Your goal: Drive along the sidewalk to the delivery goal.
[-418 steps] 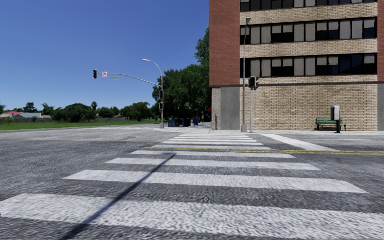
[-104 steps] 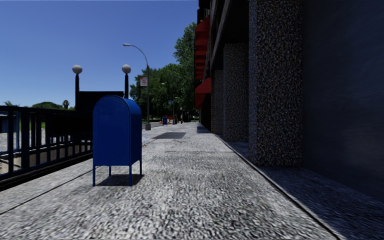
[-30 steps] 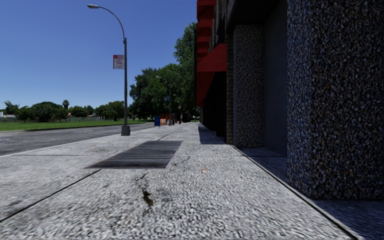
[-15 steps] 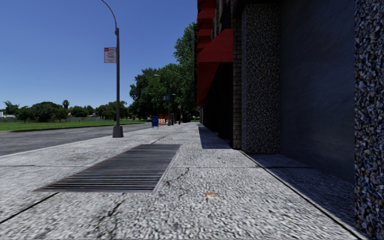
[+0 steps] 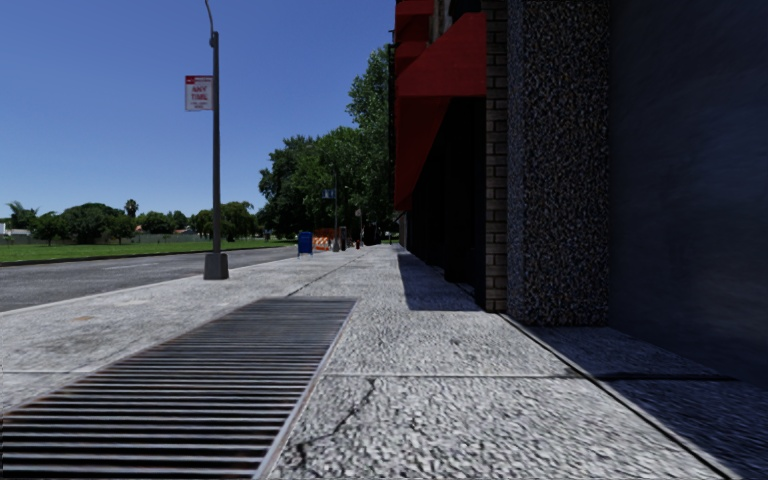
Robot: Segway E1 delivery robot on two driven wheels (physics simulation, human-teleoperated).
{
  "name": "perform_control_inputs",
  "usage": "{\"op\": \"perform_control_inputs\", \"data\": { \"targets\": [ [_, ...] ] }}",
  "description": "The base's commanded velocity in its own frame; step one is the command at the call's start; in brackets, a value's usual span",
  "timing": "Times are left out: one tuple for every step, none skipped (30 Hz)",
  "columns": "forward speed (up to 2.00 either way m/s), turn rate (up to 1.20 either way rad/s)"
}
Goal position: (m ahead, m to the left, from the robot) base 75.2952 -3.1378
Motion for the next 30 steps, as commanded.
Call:
{"op": "perform_control_inputs", "data": {
  "targets": [
    [1.99,0.0],
    [1.99,0.0],
    [1.99,0.0],
    [1.99,0.0],
    [1.99,0.0],
    [1.99,0.0],
    [1.99,0.0],
    [1.99,0.0],
    [1.99,0.0],
    [1.99,0.0],
    [1.99,0.0],
    [1.99,0.0],
    [1.99,0.0],
    [1.99,0.0],
    [1.99,0.0],
    [1.99,0.0],
    [1.99,0.0],
    [1.99,0.0],
    [1.99,0.0],
    [1.99,0.0],
    [1.99,0.0],
    [1.99,0.0],
    [1.99,0.0],
    [1.99,0.0],
    [1.99,0.0],
    [1.99,0.0],
    [1.99,0.0],
    [1.99,0.0],
    [1.99,0.0],
    [1.99,0.0]
  ]
}}
